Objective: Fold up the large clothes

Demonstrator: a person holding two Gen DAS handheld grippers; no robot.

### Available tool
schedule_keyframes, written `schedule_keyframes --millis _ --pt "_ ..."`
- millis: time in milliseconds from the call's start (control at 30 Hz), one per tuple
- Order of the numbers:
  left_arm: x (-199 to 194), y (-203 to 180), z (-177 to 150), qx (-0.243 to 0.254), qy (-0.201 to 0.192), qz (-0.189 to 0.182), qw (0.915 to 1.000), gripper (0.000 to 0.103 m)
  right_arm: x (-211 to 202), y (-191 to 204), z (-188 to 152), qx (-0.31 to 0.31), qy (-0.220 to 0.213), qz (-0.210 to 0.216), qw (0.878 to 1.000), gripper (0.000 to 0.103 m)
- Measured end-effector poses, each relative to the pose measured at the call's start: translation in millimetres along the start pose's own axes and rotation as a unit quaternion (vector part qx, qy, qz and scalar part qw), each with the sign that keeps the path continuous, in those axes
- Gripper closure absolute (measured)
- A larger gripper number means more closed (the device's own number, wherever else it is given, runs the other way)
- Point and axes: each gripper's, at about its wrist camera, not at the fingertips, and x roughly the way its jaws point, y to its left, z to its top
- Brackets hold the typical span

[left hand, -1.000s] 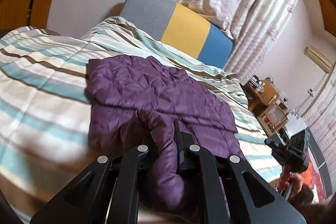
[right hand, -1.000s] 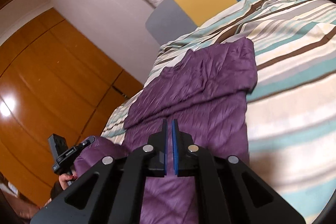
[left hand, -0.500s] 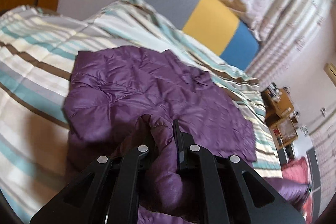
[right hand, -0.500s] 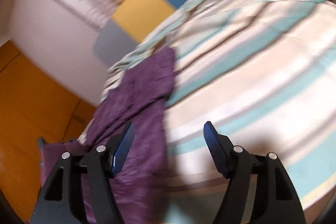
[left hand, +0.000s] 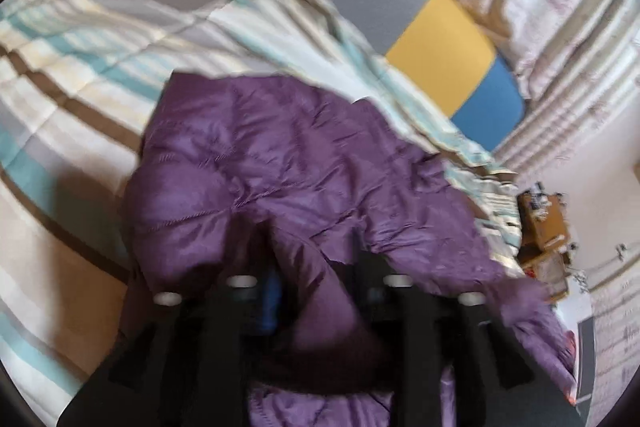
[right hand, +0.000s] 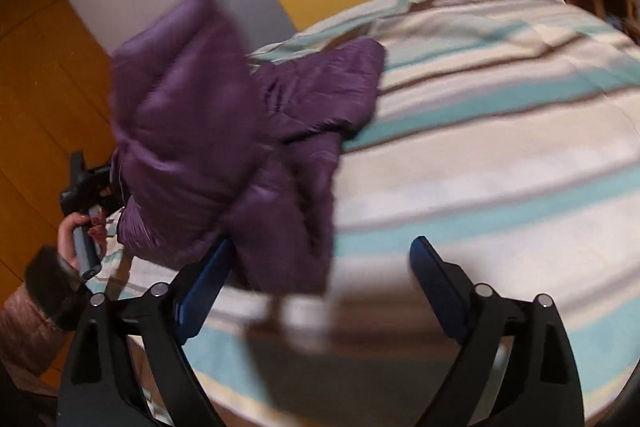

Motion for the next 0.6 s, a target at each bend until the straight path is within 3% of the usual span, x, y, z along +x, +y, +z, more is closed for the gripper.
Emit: schedule_keyframes --millis 67,133,200,400,433,467,500,567,600 --pt "-15.8 -1.1 1.5 0.004 -0.035 -0.029 0.9989 0.020 12.6 6.4 6.5 -0.005 0.000 0.009 1.000 0.013" --pt "-37.2 1.9 -0.4 0.023 -0.086 -0.024 0.9957 0.009 25.7 15.4 14.9 -0.003 0.000 0.014 1.000 0.013" --pt "-49.2 6.7 -2.3 0.054 -0.108 -0.016 0.9926 0.008 37.7 17.5 23.1 0.001 0.004 0.027 1.000 0.013" --pt "-25.0 25.6 -21.9 0.104 -0.018 0.031 0.9939 0.008 69.5 22.6 28.5 0.019 0.026 0.074 0.997 0.016" --pt "-20.3 27.7 -28.8 0.103 -0.003 0.026 0.9943 0.013 71.3 24.1 26.0 0.018 0.027 0.077 0.997 0.021" --pt "-16.4 26.8 -34.5 0.107 0.004 0.026 0.9939 0.023 73.2 27.2 21.5 0.010 0.029 0.069 0.997 0.035" --pt "-11.9 24.5 -42.5 0.118 0.015 0.043 0.9920 0.042 72.4 29.9 19.3 0.006 0.032 0.064 0.997 0.046" --pt "-10.7 19.1 -56.3 0.138 0.022 0.049 0.9889 0.070 68.1 32.6 16.8 0.005 0.030 0.069 0.997 0.056" --pt "-13.9 15.3 -62.9 0.150 0.022 0.044 0.9875 0.076 61.6 33.4 18.1 0.004 0.025 0.077 0.997 0.063"
